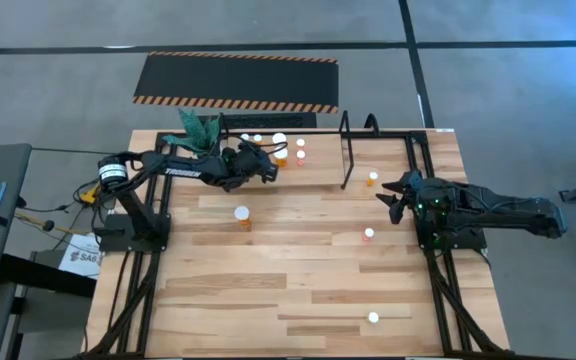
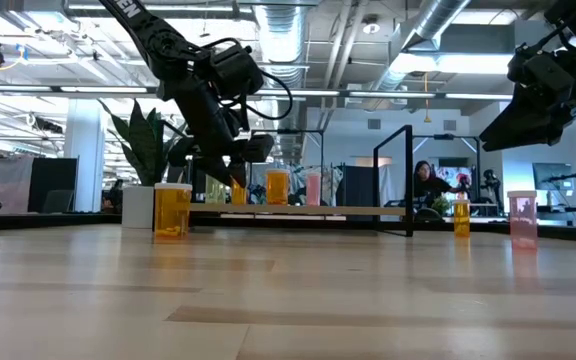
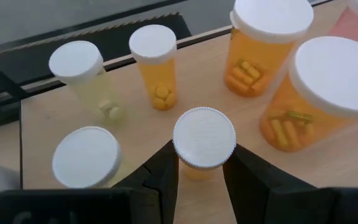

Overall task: Pick and place medicine bottles onto shelf by color
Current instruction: Put the bottom small orange pill bottle on the shelf aligned with the small orange pill bottle

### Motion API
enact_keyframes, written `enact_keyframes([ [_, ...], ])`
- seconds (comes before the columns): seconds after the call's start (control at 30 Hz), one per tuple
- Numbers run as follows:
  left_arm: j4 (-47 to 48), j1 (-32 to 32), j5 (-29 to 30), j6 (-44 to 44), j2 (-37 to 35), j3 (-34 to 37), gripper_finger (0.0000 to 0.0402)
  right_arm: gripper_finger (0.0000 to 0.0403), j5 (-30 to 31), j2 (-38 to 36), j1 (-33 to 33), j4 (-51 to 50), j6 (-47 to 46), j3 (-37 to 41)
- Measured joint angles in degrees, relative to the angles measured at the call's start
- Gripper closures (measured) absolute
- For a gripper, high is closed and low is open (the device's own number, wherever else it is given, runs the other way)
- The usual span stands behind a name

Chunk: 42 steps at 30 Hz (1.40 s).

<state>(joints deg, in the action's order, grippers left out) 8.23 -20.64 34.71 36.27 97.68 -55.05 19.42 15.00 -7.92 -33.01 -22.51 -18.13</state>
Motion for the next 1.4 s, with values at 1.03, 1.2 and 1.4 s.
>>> enact_keyframes([
  [1.03,-0.09,-0.74,-1.28,1.14,-0.08,-0.02,0.0298,0.0178,-0.01,0.00,-0.01,0.02,-0.01,0.00],
  [1.2,0.05,-0.74,-1.47,2.43,-0.08,-0.02,0.0281,0.0178,-0.02,0.00,-0.01,-0.01,0.00,0.00],
  [1.4,-0.61,-0.74,-1.26,2.60,-0.08,-0.20,0.0265,0.0178,-0.02,0.00,0.00,-0.01,-0.02,0.00],
])
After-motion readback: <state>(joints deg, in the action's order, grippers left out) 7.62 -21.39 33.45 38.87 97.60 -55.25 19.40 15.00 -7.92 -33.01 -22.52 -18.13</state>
